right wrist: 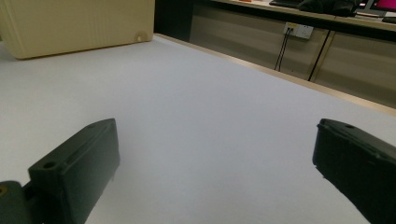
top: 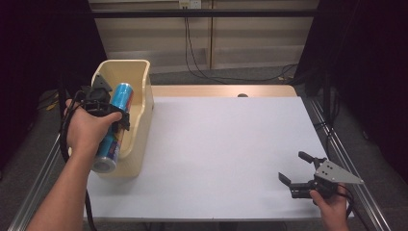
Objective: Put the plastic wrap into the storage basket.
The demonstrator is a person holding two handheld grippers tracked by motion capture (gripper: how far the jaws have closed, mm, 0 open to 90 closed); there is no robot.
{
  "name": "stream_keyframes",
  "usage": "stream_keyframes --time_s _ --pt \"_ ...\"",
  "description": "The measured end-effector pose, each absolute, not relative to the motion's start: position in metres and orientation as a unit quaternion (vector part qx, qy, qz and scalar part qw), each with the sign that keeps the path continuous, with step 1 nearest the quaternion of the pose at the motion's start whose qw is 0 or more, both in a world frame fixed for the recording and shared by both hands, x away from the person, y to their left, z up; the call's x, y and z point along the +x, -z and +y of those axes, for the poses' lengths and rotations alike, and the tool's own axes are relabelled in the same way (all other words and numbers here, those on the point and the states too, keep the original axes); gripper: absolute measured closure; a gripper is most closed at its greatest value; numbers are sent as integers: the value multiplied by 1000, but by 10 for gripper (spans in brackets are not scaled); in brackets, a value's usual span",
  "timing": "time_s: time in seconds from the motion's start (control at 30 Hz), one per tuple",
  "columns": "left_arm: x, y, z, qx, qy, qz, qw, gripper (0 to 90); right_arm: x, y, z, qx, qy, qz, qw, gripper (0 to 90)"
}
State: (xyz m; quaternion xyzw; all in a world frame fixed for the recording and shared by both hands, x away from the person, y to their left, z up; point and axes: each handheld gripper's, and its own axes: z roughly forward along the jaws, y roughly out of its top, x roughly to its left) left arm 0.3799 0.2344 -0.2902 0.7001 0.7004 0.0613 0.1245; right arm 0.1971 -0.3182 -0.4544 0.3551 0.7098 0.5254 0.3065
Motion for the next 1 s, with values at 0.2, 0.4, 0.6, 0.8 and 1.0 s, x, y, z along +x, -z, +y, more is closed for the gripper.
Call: stream_keyframes --time_s 0.2,0.4,0.6,0.8,1.0 --pt "381 296 236 698 -60 703 119 321 197 455 -319 357 -524 710 307 2" --pt "384 297 237 700 -59 702 117 320 198 455 -317 354 -523 712 306 2" --pt "384 298 236 699 -50 705 111 319 198 455 -318 354 -522 714 305 3" --pt "385 298 234 698 -50 706 107 318 198 455 -318 353 -522 714 305 3" --pt "386 292 232 699 -49 705 111 308 199 456 -316 352 -520 717 303 3"
